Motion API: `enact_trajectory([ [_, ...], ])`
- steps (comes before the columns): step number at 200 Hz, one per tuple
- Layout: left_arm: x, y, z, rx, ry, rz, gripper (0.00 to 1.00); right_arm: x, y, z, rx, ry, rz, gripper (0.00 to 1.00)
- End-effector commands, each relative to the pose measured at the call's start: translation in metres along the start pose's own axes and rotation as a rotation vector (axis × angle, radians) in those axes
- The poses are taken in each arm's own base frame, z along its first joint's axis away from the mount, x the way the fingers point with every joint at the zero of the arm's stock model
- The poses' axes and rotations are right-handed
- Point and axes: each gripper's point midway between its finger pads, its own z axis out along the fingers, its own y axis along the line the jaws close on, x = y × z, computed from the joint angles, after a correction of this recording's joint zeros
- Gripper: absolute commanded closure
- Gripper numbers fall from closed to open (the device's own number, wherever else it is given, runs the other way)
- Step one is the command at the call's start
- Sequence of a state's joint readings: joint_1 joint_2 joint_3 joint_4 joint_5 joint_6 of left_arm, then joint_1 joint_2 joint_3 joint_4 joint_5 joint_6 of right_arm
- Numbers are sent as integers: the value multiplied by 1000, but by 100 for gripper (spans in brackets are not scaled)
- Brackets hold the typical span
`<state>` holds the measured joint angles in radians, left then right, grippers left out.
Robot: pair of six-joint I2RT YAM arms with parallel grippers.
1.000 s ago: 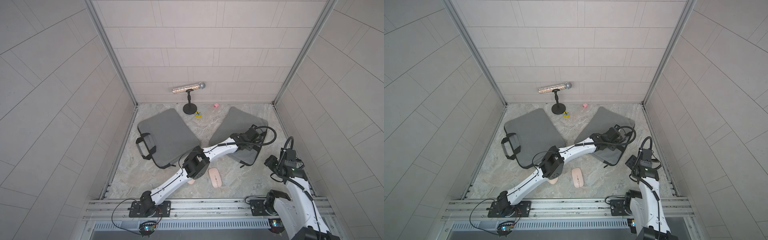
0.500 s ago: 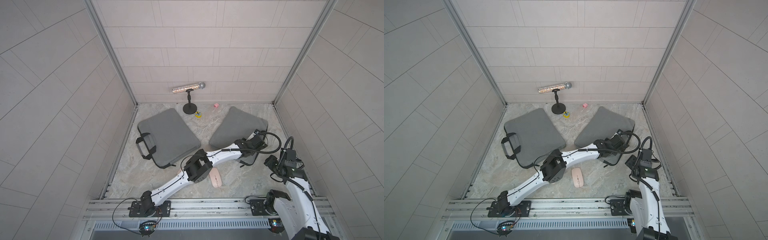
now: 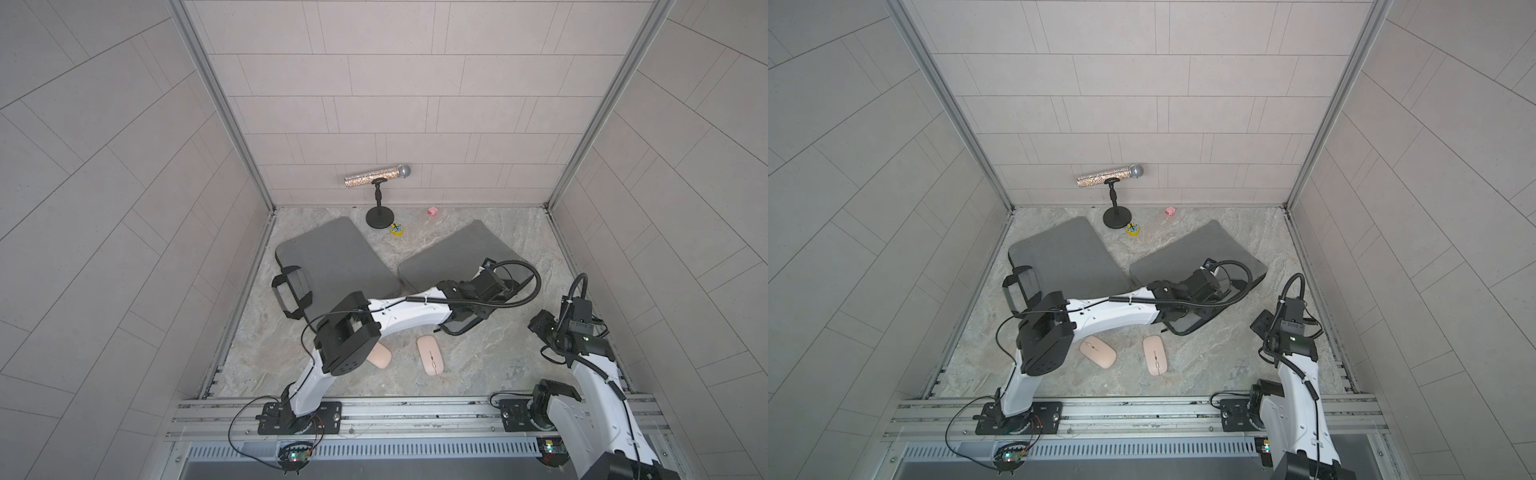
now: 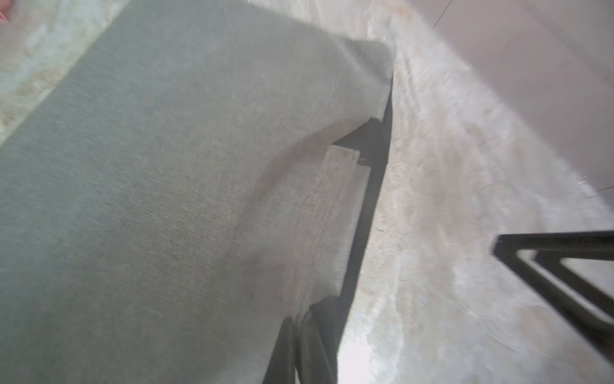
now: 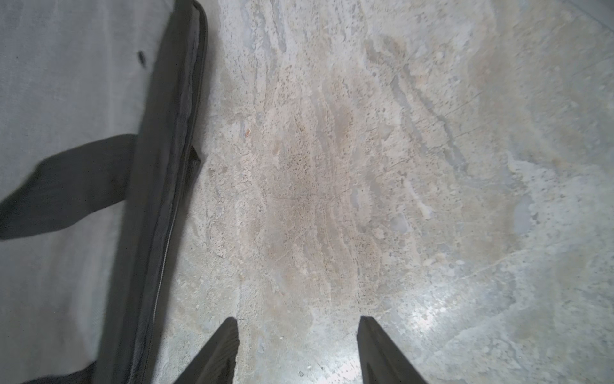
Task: Put the mouse into the laptop bag
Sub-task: Open the zippered laptop bag at the center of the board, then pick up the mouse from the center of the board.
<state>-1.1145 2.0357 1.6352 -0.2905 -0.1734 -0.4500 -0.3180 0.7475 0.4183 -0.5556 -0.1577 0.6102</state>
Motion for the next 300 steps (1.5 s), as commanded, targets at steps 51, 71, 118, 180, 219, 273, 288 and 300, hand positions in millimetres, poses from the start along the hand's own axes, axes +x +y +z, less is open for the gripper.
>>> enact_trajectory([
  [51,-21,-27,-76,172,-100,-70,100,-2,16,29,-98,80,74,40],
  [71,-23,-38,-93,206,-121,-56,100,-7,30,40,-158,97,104,40],
  [118,-23,-61,-124,337,-142,-55,100,-30,65,51,-283,125,146,40],
  [180,-16,-75,-152,421,-188,-34,100,-45,96,59,-372,156,173,40],
  [219,-17,-53,-145,299,-219,-12,100,-35,79,49,-245,128,104,32],
  [273,-28,-3,-121,306,-186,-108,100,3,97,2,-303,141,-86,0],
  [288,-29,8,-118,303,-194,-124,100,24,117,-24,-343,109,-212,0],
  [300,-33,20,-114,296,-191,-146,100,41,130,-45,-384,65,-287,0],
])
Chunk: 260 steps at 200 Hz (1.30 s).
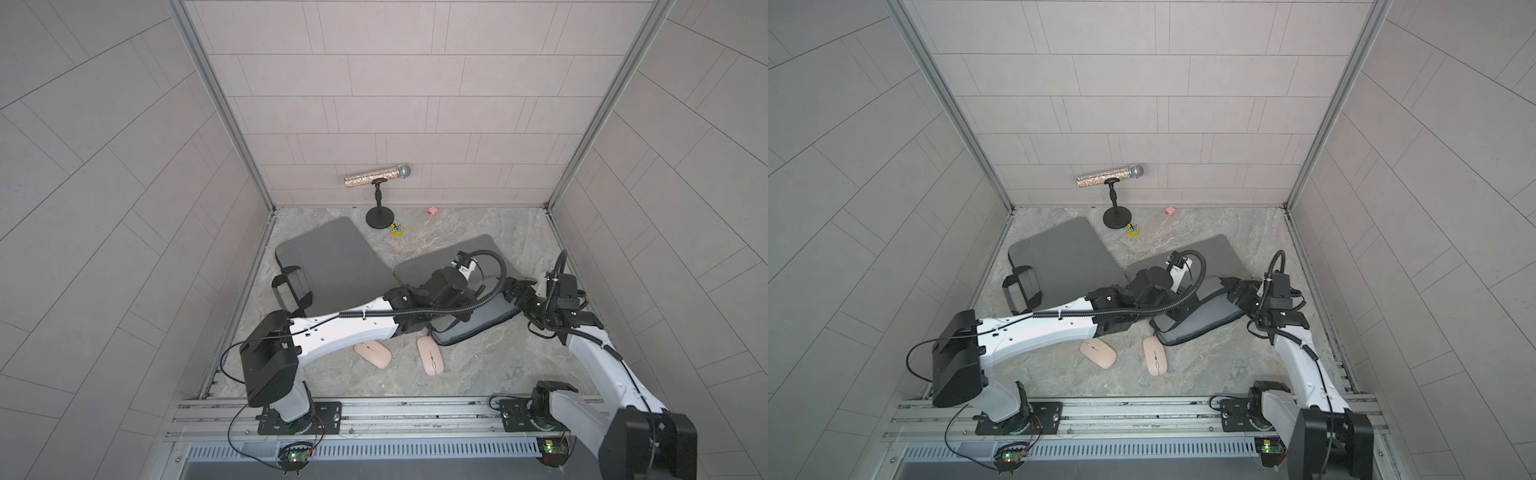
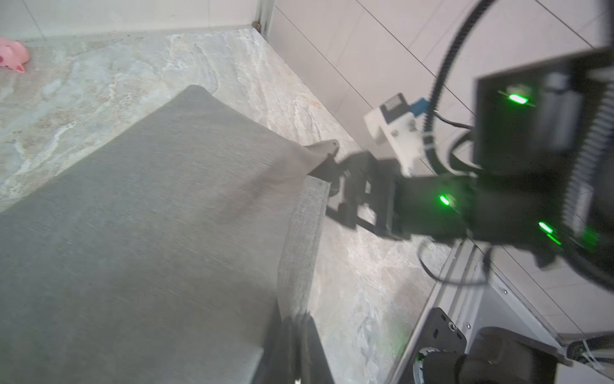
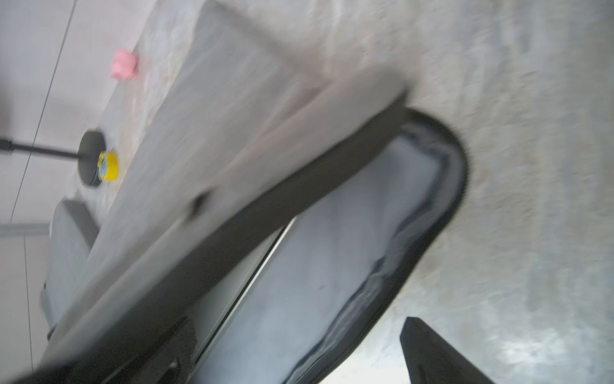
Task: Put the mouse into the laptop bag
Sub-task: Pick up the mouse from the center of the board.
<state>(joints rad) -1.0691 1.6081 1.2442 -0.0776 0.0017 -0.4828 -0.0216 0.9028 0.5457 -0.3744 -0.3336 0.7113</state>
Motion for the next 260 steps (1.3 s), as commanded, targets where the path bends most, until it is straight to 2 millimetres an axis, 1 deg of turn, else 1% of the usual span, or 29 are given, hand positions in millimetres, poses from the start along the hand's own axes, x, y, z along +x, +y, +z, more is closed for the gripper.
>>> enact_trajectory([
  [1,-18,4,-8,63,-41,-48,100,34,24,-21,-12,-9,-145,0],
  [18,-30,22,-5,79,-36,-108,100,59,50,-32,-89,-37,-248,1],
  [26,-37,29,-6,84,-39,-130,100,70,60,-34,-122,-41,-283,5],
  [39,-45,41,-7,80,-47,-154,100,87,78,-34,-177,-24,-335,22],
  [45,-47,45,-8,77,-48,-160,100,96,86,-32,-199,-6,-356,34],
  [52,-49,45,-9,83,-49,-162,100,108,95,-30,-224,21,-387,45],
  [63,-52,46,-11,86,-51,-163,100,126,103,-24,-224,59,-446,53],
  [71,-52,46,-14,88,-51,-158,100,138,105,-19,-202,87,-489,59],
  [78,-52,46,-15,86,-52,-154,100,146,104,-15,-181,105,-518,70],
  [84,-52,47,-16,79,-55,-154,100,154,102,-10,-168,123,-533,74],
  [89,-51,49,-17,74,-56,-154,100,160,102,-8,-173,137,-541,73],
  [96,-50,50,-17,69,-56,-153,100,169,106,-7,-195,152,-558,67],
  [100,-50,50,-17,69,-55,-153,100,172,107,-7,-204,156,-568,62],
  [110,-49,50,-16,70,-47,-155,100,178,108,-10,-209,138,-587,43],
  [114,-48,50,-16,71,-45,-155,100,180,108,-12,-212,128,-595,37],
  [118,-47,50,-15,71,-42,-156,100,182,108,-13,-215,120,-600,33],
  [123,-46,51,-14,70,-38,-156,100,184,108,-14,-216,110,-601,31],
  [132,-46,51,-13,70,-37,-161,100,190,106,-15,-226,107,-602,29],
  [148,-46,51,-11,81,-34,-165,100,200,101,-11,-228,118,-602,29],
  [160,-50,51,-11,87,-37,-165,100,206,99,-9,-222,119,-608,29],
  [176,-55,56,-7,82,-32,-170,100,209,99,-7,-207,108,-621,28],
  [200,-59,64,0,88,-6,-194,100,219,104,-2,-190,107,-656,19],
  [216,-59,65,2,92,-2,-197,100,226,105,5,-160,120,-678,17],
  [244,-59,67,2,87,-3,-194,100,240,104,21,-114,145,-705,16],
  [260,-59,68,1,87,1,-195,100,245,103,29,-77,149,-727,17],
])
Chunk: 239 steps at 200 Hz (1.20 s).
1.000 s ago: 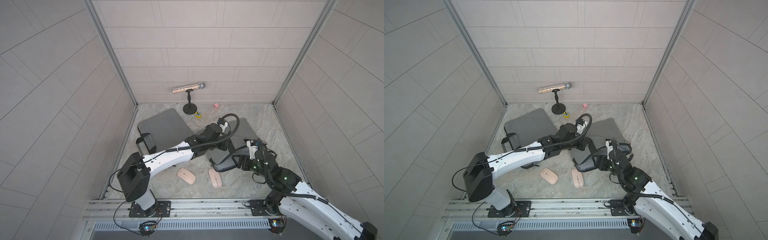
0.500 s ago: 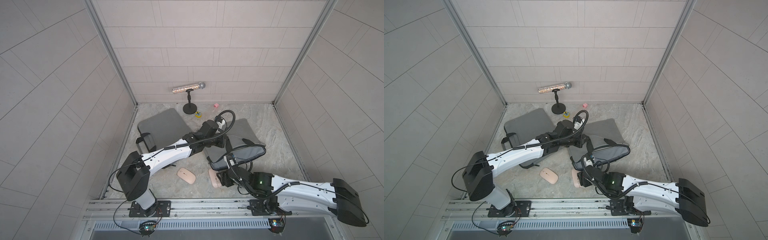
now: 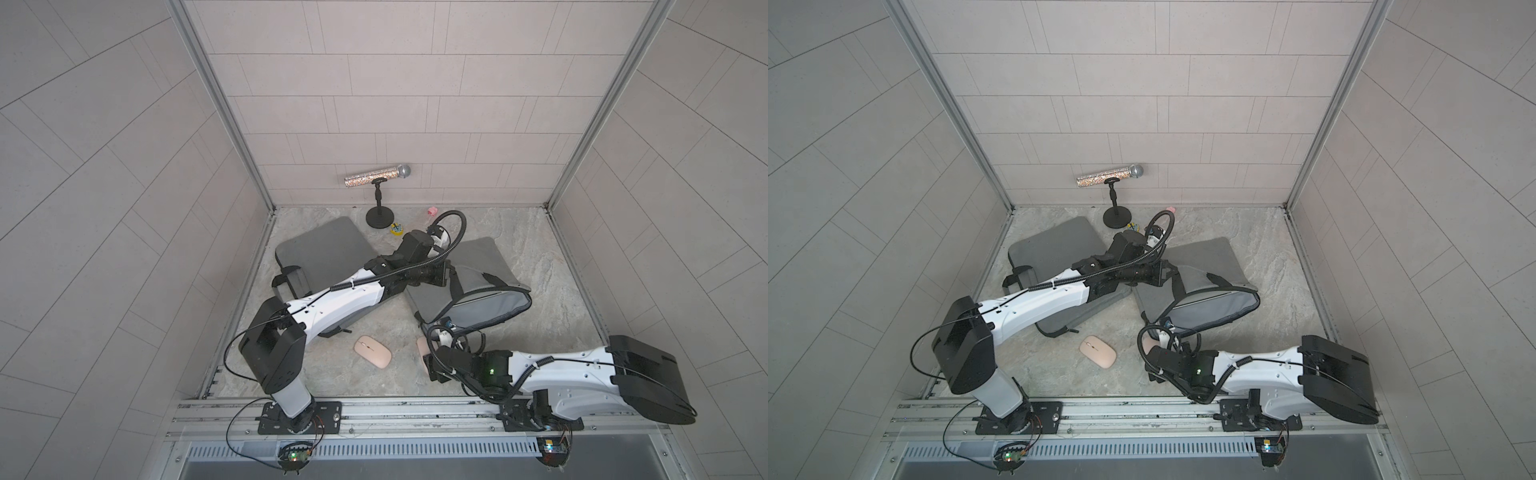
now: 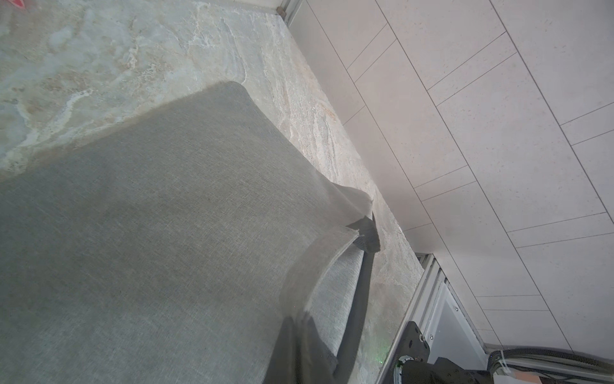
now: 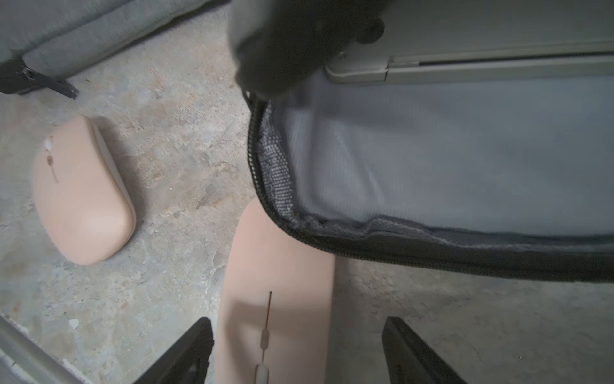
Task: Put the mouse into the laptop bag
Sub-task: Pick up the mouse from the center of the board.
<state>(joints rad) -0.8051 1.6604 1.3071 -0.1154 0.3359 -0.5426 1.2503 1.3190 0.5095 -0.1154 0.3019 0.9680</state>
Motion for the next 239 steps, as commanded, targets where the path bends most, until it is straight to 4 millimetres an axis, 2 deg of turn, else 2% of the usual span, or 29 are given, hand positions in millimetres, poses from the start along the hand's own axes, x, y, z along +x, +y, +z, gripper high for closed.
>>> enact_trajectory([
  [1,-25,-3,-7,5,-65,8,100,-7,7,7,30,-20,9,17],
  [29,-25,-4,-10,8,-70,12,100,-2,11,19,67,10,-22,19],
  [40,-26,-4,-12,5,-72,11,100,5,7,24,97,30,-42,20],
  [43,-26,-4,-12,5,-74,11,100,-2,15,24,84,20,-35,20],
  [57,-26,-4,-13,6,-71,9,100,-1,17,27,97,33,-48,21],
  [109,-24,-4,-12,13,-69,2,100,1,9,34,152,33,-60,23],
  [152,-23,-4,-9,15,-64,-6,100,-2,8,30,161,30,-63,41],
  [174,-25,-5,-12,19,-69,-5,100,-8,4,21,156,14,-58,42],
  [207,-27,-9,-17,25,-76,1,100,-31,-16,-11,155,-64,-5,43],
  [211,-27,-9,-18,25,-79,2,100,-27,-29,-13,174,-67,-4,43],
  [239,-29,-13,-26,37,-93,5,100,-43,-73,-40,191,-140,99,43],
])
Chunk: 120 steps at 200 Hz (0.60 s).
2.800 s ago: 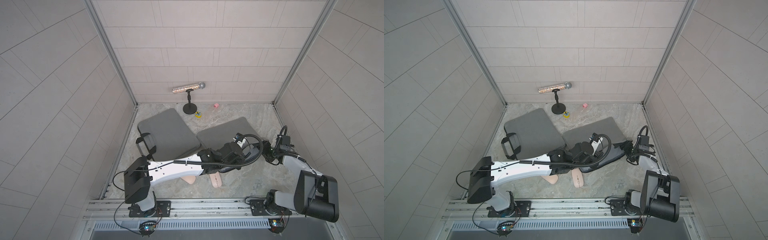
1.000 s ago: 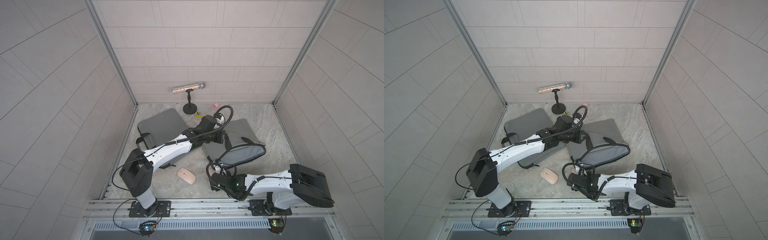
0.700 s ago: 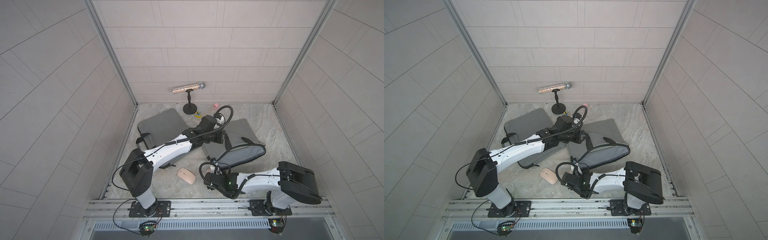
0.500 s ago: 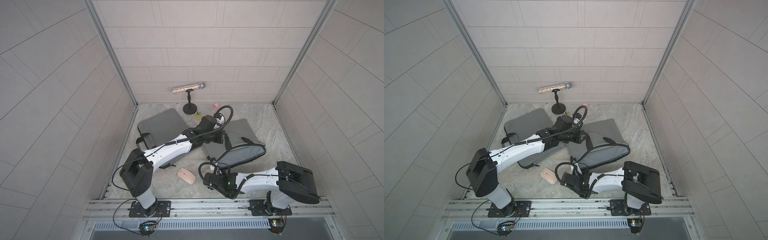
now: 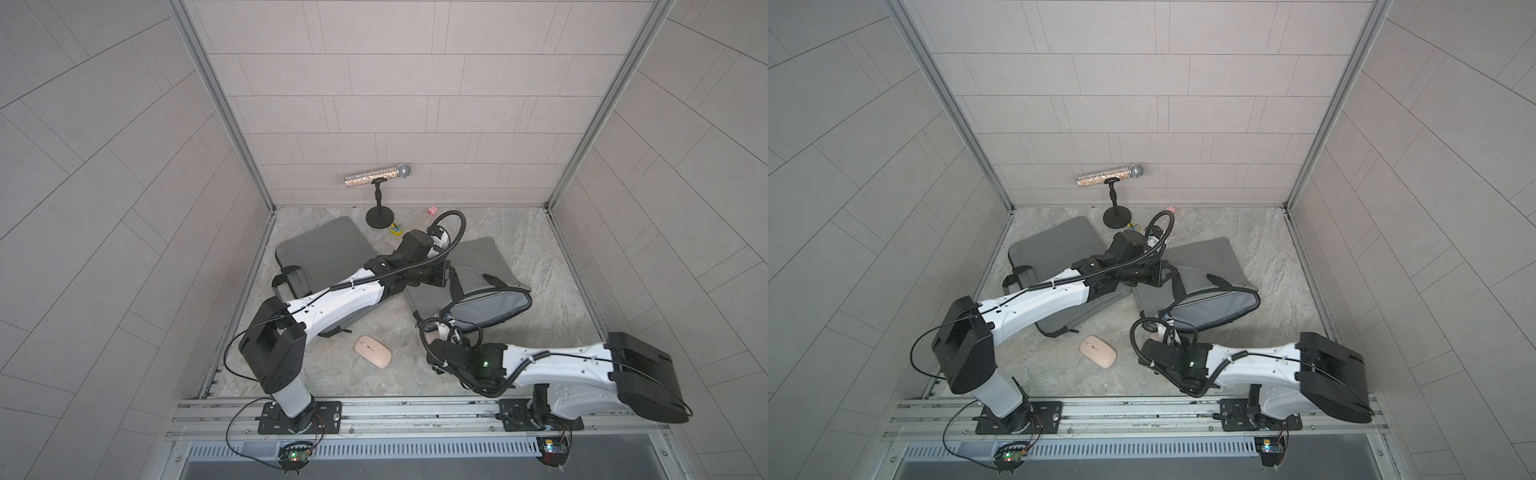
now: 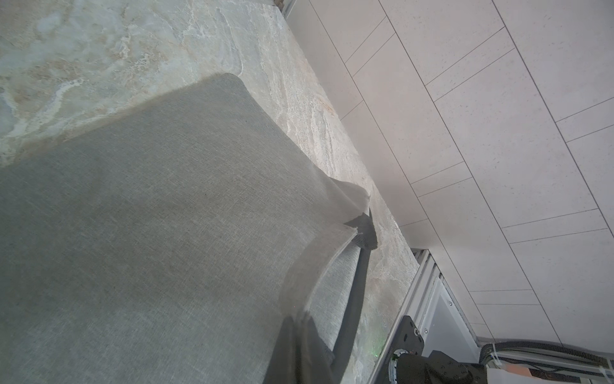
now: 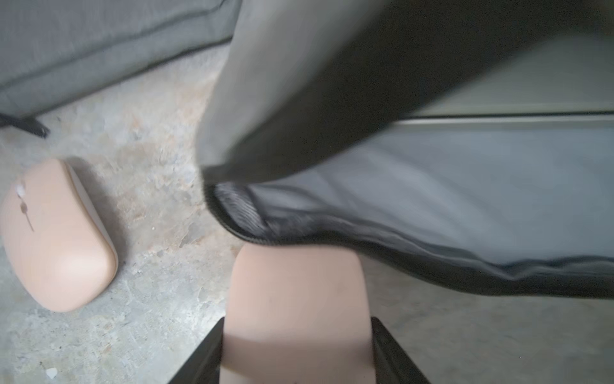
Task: Put the mouse into the laptop bag
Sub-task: Pick up the mouse from the center of the board, then place the mouse in the zippered laptop bag.
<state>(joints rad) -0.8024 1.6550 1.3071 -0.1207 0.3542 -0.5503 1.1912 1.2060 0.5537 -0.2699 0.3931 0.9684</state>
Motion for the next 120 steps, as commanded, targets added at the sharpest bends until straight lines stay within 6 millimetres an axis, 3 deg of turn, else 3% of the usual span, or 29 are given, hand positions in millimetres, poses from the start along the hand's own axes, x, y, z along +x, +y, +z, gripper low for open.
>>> enact_trajectory([
  [1,-29,-12,-25,25,-101,15,100,-14,-51,-14,99,-60,59,43],
  [43,-28,-17,-39,46,-126,14,100,-43,-129,-50,174,-176,277,43],
  [65,-27,-22,-44,78,-135,2,100,-53,-163,-59,225,-219,403,42],
  [83,-24,-29,-46,112,-132,-5,100,-57,-185,-53,268,-198,491,43],
  [120,-16,-46,-50,150,-128,6,100,-65,-217,-20,251,-165,702,43],
])
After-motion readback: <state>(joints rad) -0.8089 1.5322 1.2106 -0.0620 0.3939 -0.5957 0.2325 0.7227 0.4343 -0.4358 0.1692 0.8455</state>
